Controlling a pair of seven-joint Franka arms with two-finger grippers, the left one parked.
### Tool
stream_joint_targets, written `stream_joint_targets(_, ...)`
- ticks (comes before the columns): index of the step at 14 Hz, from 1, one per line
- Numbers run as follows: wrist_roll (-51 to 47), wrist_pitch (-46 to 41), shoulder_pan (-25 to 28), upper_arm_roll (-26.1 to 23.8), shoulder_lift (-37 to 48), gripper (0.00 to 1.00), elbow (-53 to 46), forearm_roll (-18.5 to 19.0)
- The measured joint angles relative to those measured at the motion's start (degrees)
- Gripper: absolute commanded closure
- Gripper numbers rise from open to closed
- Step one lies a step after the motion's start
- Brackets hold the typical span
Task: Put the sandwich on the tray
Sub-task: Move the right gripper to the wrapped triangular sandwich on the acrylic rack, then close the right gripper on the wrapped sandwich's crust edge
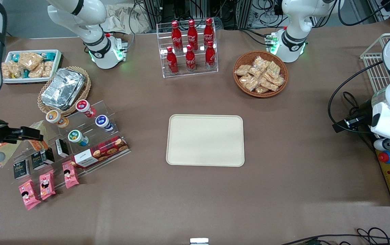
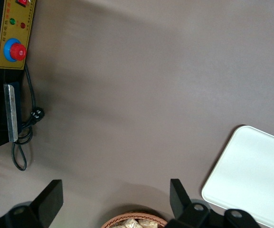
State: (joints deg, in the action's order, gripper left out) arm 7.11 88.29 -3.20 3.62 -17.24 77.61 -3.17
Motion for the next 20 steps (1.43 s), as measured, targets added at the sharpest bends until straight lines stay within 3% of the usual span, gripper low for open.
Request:
stream_joint_targets(6, -0.1, 0.2, -5.0, 2.8, 0.0, 0.02, 0.0, 0.0)
stream_joint_targets(12, -5.4, 2.4, -5.6, 8.9, -0.1, 0.02, 0.3, 0.0)
stream_joint_targets(20, -11.9, 3.6, -9.8, 9.4, -3.5, 0.02, 1.6, 0.0)
